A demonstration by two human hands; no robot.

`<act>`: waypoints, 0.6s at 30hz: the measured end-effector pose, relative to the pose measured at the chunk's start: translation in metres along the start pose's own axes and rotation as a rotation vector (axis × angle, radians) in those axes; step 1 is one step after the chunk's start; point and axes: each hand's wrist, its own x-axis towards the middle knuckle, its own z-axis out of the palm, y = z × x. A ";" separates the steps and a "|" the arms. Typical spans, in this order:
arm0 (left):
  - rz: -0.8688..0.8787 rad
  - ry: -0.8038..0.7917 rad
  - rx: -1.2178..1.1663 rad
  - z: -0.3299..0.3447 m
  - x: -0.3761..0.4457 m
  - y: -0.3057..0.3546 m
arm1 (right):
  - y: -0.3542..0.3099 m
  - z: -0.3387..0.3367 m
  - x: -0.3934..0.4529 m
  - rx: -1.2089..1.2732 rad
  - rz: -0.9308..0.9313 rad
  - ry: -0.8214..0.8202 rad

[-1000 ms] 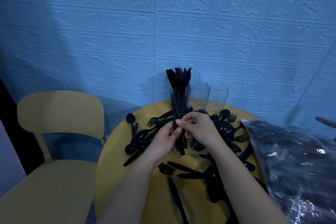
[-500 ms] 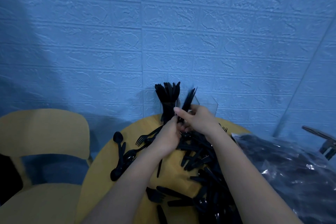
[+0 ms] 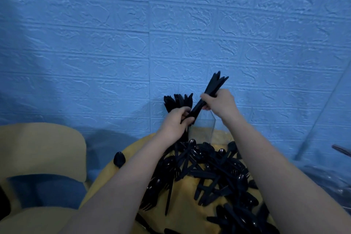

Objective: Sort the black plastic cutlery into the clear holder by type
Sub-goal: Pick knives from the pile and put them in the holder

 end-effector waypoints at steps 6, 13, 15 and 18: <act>0.055 -0.020 0.433 0.001 0.002 -0.047 | 0.002 0.018 0.030 -0.012 -0.091 0.084; 0.086 -0.066 0.439 0.001 -0.002 -0.052 | 0.025 0.055 0.040 -0.464 -0.116 -0.262; 0.069 -0.086 0.434 0.000 -0.004 -0.052 | 0.029 0.053 0.039 -0.533 -0.117 -0.347; 0.050 -0.073 0.376 0.004 -0.012 -0.043 | 0.028 0.032 0.028 -0.495 -0.141 -0.394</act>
